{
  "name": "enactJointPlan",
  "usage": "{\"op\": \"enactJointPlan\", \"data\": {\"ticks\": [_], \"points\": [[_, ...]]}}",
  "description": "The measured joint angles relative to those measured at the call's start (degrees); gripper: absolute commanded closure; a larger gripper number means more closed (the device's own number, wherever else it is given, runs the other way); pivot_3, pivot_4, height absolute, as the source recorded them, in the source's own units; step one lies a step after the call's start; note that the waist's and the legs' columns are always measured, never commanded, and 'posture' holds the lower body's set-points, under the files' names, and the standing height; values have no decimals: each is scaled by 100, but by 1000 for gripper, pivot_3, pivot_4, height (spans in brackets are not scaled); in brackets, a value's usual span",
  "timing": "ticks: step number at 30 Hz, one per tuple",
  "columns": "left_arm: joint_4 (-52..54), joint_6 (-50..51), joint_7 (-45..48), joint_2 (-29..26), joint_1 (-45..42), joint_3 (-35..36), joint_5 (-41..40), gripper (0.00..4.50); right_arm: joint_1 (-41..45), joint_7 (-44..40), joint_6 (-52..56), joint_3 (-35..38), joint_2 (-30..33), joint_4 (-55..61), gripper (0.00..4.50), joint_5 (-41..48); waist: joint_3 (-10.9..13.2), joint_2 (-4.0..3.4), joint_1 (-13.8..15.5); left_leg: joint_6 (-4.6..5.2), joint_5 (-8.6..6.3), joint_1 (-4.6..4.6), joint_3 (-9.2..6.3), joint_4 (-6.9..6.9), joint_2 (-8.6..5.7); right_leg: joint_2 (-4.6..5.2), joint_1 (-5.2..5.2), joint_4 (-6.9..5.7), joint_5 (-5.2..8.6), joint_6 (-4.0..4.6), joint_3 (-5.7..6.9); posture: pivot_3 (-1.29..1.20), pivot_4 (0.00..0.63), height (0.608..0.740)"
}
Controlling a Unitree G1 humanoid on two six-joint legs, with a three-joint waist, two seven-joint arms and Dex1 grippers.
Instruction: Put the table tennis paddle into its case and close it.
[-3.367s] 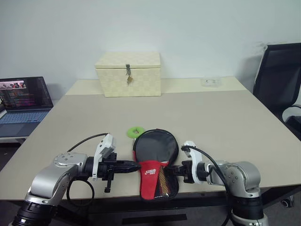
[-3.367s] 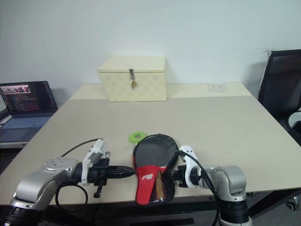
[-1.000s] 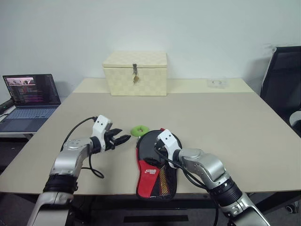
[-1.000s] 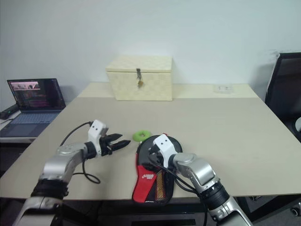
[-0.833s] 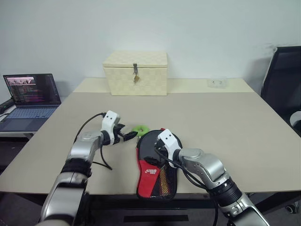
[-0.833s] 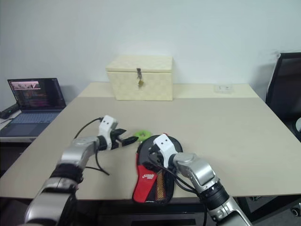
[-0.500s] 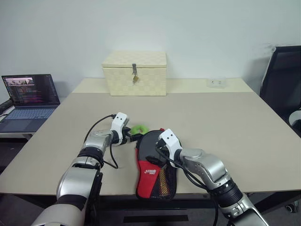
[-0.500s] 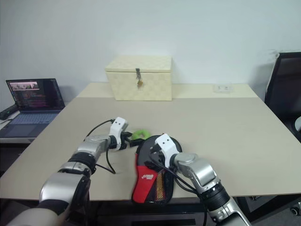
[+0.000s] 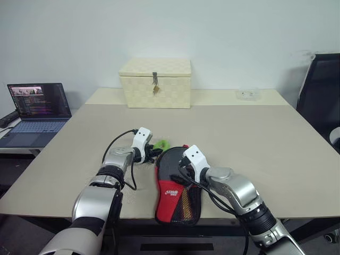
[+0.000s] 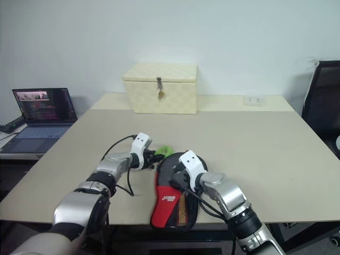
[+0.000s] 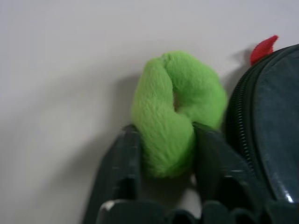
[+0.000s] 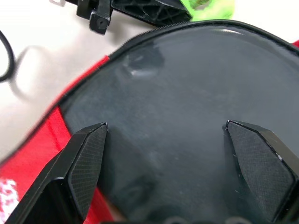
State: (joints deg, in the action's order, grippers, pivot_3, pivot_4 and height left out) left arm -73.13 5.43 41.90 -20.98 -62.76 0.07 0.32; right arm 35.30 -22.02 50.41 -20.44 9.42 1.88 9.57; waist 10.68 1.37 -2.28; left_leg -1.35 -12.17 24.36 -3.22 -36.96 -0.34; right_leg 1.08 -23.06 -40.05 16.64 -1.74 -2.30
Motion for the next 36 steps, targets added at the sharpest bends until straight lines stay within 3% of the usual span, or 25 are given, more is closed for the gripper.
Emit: {"op": "enactJointPlan", "data": {"ticks": [2, 3, 7, 20, 36], "points": [[-97, -78, -192, 59, -101, -96, 146, 4439, -30, -60, -20, -25, 44, 6, 0, -41, -1, 1, 3, 3, 3, -4, 0, -1, -2, -1, 6, 0, -2, -4, 1, 0, 150, 740], [-126, -111, -314, 91, -142, -137, 240, 4472, -38, -88, -35, -44, 73, 9, 0, -59, -1, 1, 3, 5, 5, -9, 0, -1, -3, -1, 11, 0, -3, -6, 0, 0, 150, 740], [-335, -223, -792, 275, -377, -312, 604, 4473, -101, -244, -62, -114, 171, 39, 0, -144, -1, 1, 8, 5, 5, -58, 2, 2, -5, -1, 73, 19, 5, -22, 12, 0, 150, 740], [-613, -729, -1892, 1136, -1253, -902, 1718, 4473, -518, -391, 289, -352, 344, 784, 0, -253, -2, 3, 37, 5, 4, -55, 3, 12, -8, 2, 74, 33, 14, -38, 12, 0, 150, 740], [-731, -1910, -1897, 2073, -1498, -1787, 2818, 4473, -934, -277, 511, -560, 320, 1417, 0, -396, -3, 5, 45, 5, 3, -52, 7, 26, -9, 2, 80, 62, 15, -41, 16, 0, 150, 740]]}}
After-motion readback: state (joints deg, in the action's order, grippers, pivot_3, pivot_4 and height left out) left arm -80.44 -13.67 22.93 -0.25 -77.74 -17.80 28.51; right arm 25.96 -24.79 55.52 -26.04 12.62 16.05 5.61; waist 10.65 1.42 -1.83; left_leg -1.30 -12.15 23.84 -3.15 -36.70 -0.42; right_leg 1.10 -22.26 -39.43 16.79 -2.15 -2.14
